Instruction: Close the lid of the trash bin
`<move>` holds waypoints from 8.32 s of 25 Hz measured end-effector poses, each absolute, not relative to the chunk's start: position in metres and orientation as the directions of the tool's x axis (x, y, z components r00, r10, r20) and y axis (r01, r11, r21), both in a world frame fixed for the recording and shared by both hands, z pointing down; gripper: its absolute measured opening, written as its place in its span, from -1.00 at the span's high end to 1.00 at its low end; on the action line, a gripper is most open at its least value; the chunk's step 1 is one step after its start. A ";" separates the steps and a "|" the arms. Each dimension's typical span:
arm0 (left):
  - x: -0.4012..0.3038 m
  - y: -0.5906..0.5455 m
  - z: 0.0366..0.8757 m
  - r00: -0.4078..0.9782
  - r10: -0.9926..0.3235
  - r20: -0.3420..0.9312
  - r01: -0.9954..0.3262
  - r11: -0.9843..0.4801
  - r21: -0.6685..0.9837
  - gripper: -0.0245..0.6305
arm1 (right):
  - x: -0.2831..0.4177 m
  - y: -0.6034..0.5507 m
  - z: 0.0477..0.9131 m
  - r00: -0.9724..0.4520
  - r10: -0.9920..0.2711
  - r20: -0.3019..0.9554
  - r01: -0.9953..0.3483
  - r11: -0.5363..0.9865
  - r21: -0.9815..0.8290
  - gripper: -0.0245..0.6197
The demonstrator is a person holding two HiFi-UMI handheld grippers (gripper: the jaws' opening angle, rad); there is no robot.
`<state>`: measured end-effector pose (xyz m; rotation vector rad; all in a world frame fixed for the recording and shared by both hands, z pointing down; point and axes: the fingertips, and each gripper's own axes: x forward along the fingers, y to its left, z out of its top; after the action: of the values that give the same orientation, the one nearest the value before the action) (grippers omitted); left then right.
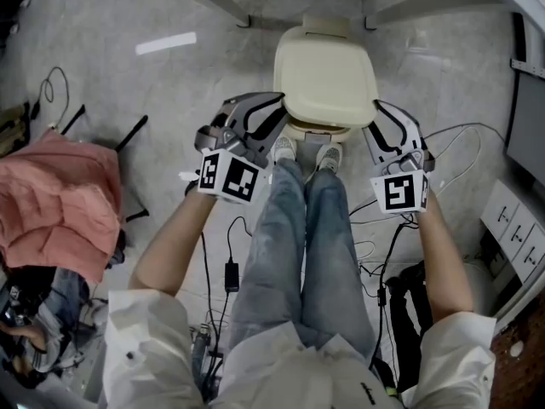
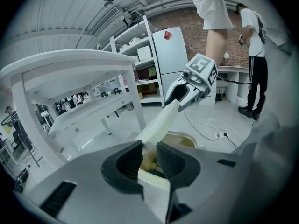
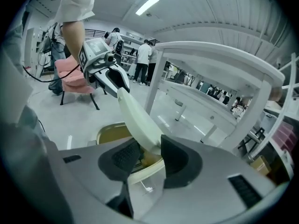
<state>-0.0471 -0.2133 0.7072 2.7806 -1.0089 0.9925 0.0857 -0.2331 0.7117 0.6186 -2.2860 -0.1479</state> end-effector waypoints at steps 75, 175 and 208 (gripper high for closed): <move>-0.034 -0.156 0.821 0.608 -0.220 0.763 -0.519 -0.837 0.173 0.66 | 0.071 -0.174 0.809 -0.564 -0.130 0.815 -0.350 0.932 -0.094 0.71; -0.014 -0.171 0.825 0.574 -0.324 0.752 -0.598 -0.794 0.114 0.85 | 0.063 -0.185 0.812 -0.568 -0.241 0.787 -0.524 0.843 -0.120 0.87; -0.022 -0.212 0.502 0.569 -0.623 0.537 -0.784 -0.608 0.125 0.85 | 0.108 -0.259 0.432 -0.536 -0.696 0.477 -0.834 0.525 -0.171 0.87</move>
<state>-0.0223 -0.2117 0.5024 2.4549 -1.1476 0.6400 0.1079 -0.2592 0.4321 1.2663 -2.4183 0.5471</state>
